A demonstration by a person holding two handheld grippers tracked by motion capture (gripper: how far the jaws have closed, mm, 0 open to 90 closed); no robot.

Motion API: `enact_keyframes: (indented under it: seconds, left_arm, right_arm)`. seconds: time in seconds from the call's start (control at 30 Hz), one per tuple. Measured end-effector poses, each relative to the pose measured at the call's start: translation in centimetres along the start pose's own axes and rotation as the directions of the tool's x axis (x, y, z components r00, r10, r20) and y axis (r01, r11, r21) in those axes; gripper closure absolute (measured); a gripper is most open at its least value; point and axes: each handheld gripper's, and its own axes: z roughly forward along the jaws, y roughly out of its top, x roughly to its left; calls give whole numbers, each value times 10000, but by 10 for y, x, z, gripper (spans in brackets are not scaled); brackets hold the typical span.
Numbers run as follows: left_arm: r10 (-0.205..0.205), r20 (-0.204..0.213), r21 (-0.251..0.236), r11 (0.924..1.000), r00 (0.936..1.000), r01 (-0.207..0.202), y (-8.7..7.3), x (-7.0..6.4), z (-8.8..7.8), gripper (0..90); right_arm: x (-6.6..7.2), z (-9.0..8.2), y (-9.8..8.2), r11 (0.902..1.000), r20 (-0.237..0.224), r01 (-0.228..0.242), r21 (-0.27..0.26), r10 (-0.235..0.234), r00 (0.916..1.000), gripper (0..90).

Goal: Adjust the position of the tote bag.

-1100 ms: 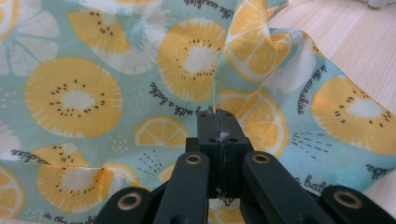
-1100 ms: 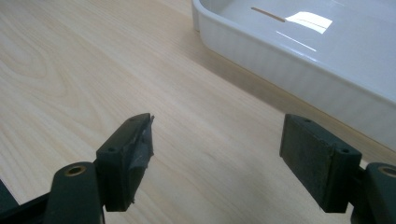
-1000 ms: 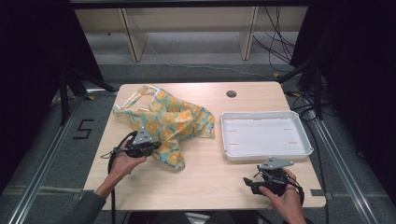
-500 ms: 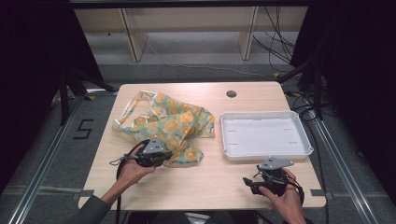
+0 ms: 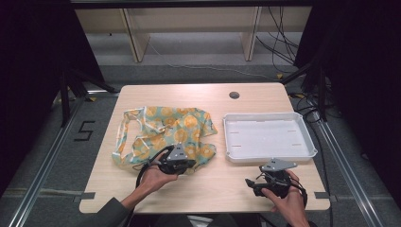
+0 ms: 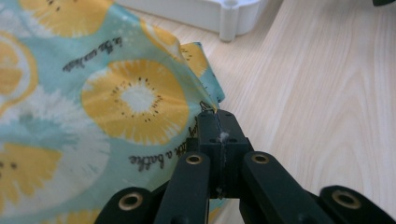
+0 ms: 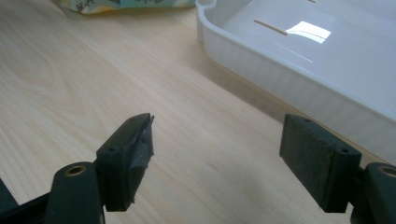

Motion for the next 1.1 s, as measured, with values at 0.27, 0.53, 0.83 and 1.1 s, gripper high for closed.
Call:
enact_keyframes:
  seconds: [0.27, 0.53, 0.83, 1.1]
  left_arm:
    - [-386, 260, -206, 9990, 9989, 392, 28, -14, 27, 900]
    - [-660, 810, -542, 9960, 9945, 705, 38, -26, 2, 715]
    - [-1415, 421, -1114, 9831, 9890, 1454, 20, -9, -73, 483]
    - [-2607, -537, -1720, 9533, 9639, 2483, -21, 10, -131, 399]
  right_arm:
    - [-2, -1, 3, 9998, 130, 208, -70, -207, 9997, 267]
    - [0, 2, 10, 9998, 2, 174, -56, -174, 9998, 266]
    - [19, 18, 37, 9957, -612, 594, -714, -638, 9961, 253]
    - [49, 56, 81, 9909, -1115, 1105, -764, -1186, 9867, 198]
